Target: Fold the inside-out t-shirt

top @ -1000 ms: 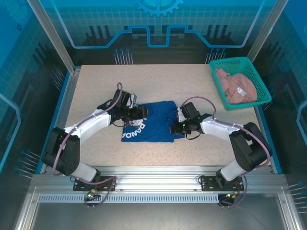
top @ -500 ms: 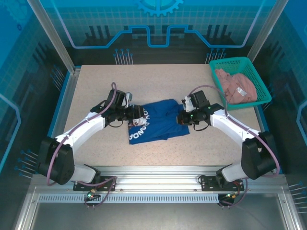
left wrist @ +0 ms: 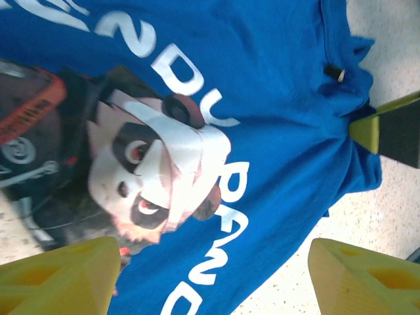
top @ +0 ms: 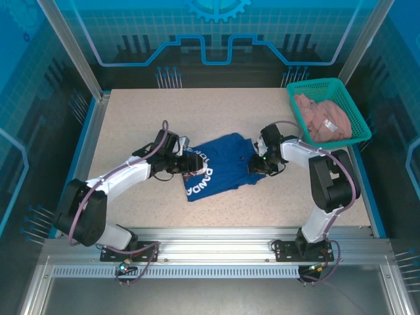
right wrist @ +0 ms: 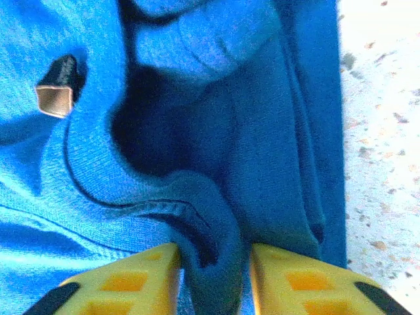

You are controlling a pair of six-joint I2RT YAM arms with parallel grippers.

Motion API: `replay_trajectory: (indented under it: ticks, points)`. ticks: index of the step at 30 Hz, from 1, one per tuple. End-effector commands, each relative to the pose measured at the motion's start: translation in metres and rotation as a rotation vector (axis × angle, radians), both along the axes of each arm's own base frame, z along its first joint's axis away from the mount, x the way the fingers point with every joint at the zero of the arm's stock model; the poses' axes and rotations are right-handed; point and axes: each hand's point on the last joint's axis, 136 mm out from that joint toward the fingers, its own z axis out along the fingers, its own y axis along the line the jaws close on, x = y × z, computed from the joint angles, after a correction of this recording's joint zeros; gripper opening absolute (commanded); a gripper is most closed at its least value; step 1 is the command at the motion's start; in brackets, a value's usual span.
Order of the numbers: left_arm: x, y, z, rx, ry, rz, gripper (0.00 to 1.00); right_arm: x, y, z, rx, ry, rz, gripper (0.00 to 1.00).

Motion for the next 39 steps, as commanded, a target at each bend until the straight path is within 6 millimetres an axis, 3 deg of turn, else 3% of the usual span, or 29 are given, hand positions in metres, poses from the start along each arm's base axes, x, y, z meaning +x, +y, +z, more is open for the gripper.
replay_trajectory:
  ticks: [1, 5, 8, 12, 14, 16, 21, 23, 26, 29, 32, 35, 39]
  points:
    - [-0.002, -0.019, -0.009, -0.019, 0.003, -0.077, 0.77, -0.002, -0.012, 0.029, -0.013, -0.050, 0.000, 0.42]
    - [-0.003, -0.028, -0.027, 0.008, 0.045, -0.118, 0.77, -0.014, -0.017, 0.049, -0.010, -0.083, -0.017, 0.48]
    - [-0.009, -0.031, -0.043, 0.012, 0.098, -0.133, 0.77, -0.027, 0.001, 0.055, 0.070, -0.090, -0.023, 0.48]
    - [-0.025, -0.036, -0.055, 0.020, 0.120, -0.168, 0.77, -0.037, 0.034, 0.043, 0.172, -0.062, -0.030, 0.41]
    - [-0.036, -0.040, -0.061, 0.019, 0.138, -0.185, 0.77, -0.039, 0.034, 0.022, 0.163, -0.020, -0.049, 0.35]
    - [-0.051, -0.047, -0.065, 0.018, 0.158, -0.212, 0.77, -0.033, 0.030, 0.011, 0.135, -0.006, -0.057, 0.30]
    - [-0.093, -0.080, -0.061, -0.031, 0.168, -0.290, 0.77, 0.017, 0.017, 0.009, 0.077, -0.042, -0.046, 0.24]
    - [-0.108, -0.109, -0.048, -0.111, 0.145, -0.349, 0.77, 0.040, 0.015, 0.013, 0.070, -0.063, -0.030, 0.24]
    - [-0.111, -0.141, -0.016, -0.180, 0.072, -0.431, 0.77, 0.065, 0.020, 0.026, 0.068, -0.099, 0.026, 0.24]
    - [-0.086, -0.143, 0.018, -0.197, -0.047, -0.411, 0.78, 0.075, 0.019, 0.050, 0.052, -0.164, 0.064, 0.29]
    - [-0.036, -0.112, 0.033, -0.151, -0.118, -0.281, 0.79, 0.075, 0.018, 0.066, 0.055, -0.214, 0.069, 0.33]
    - [0.026, -0.068, 0.031, -0.106, -0.131, -0.109, 0.79, 0.075, 0.014, 0.064, 0.039, -0.216, 0.044, 0.39]
    - [0.100, -0.023, 0.008, 0.029, -0.151, 0.000, 0.79, 0.082, 0.002, 0.050, -0.021, -0.218, 0.007, 0.46]
